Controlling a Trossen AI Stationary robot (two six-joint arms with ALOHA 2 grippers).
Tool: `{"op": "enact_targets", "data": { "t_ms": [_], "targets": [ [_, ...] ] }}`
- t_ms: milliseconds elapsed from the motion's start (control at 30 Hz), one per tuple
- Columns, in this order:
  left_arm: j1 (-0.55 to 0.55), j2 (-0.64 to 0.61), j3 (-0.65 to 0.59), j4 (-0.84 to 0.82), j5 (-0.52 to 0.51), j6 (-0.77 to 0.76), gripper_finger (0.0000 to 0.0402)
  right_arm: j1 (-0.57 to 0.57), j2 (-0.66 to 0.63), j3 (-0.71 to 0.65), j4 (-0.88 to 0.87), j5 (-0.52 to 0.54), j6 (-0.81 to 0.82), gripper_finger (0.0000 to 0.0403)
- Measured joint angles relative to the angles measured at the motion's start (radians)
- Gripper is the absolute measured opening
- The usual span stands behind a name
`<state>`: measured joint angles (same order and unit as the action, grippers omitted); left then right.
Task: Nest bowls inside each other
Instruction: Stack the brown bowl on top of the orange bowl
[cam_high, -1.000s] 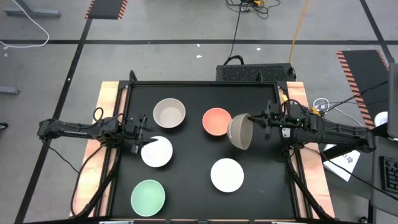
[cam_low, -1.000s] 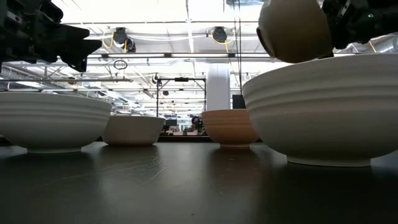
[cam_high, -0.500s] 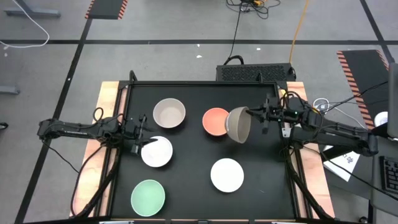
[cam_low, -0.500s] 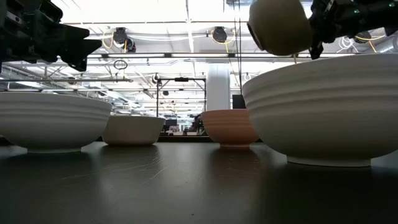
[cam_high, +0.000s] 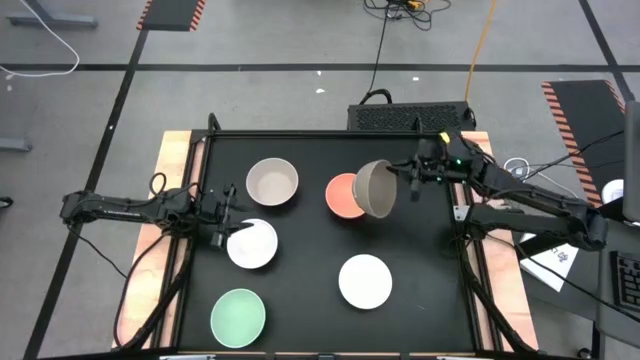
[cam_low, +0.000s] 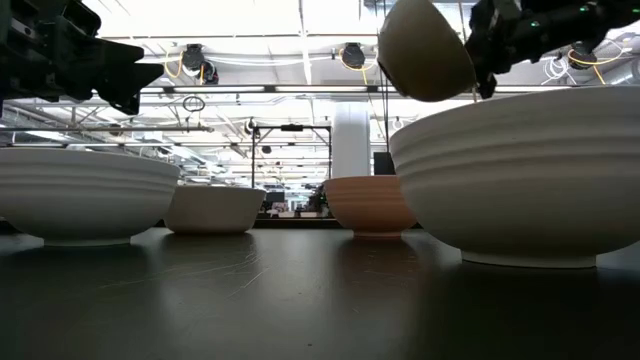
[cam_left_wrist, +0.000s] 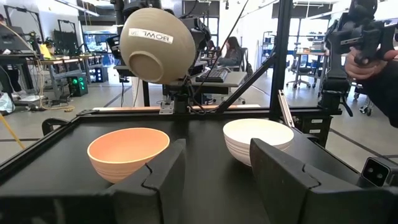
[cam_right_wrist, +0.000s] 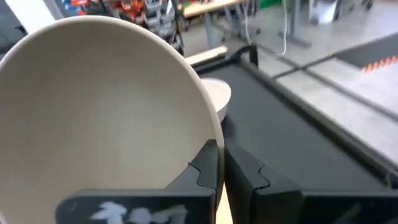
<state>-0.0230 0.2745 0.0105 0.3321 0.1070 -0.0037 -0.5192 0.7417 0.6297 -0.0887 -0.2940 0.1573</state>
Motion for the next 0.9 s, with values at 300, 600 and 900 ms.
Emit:
{"op": "enact_targets", "data": {
  "t_ms": [300, 600, 900],
  "targets": [
    [0.0, 0.0, 0.0, -0.017, 0.0, 0.0, 0.0182, -0.078, 0.166, 0.134, -0.1, -0.034, -0.048, 0.0003],
    [0.0, 0.0, 0.0, -0.023, 0.0, 0.002, 0.0182, -0.142, 0.304, 0.297, -0.271, -0.104, -0.106, 0.0002],
    [0.0, 0.0, 0.0, -0.032, 0.0, 0.029, 0.0182, -0.147, 0.442, 0.465, -0.426, -0.105, -0.152, 0.0002]
  ]
}}
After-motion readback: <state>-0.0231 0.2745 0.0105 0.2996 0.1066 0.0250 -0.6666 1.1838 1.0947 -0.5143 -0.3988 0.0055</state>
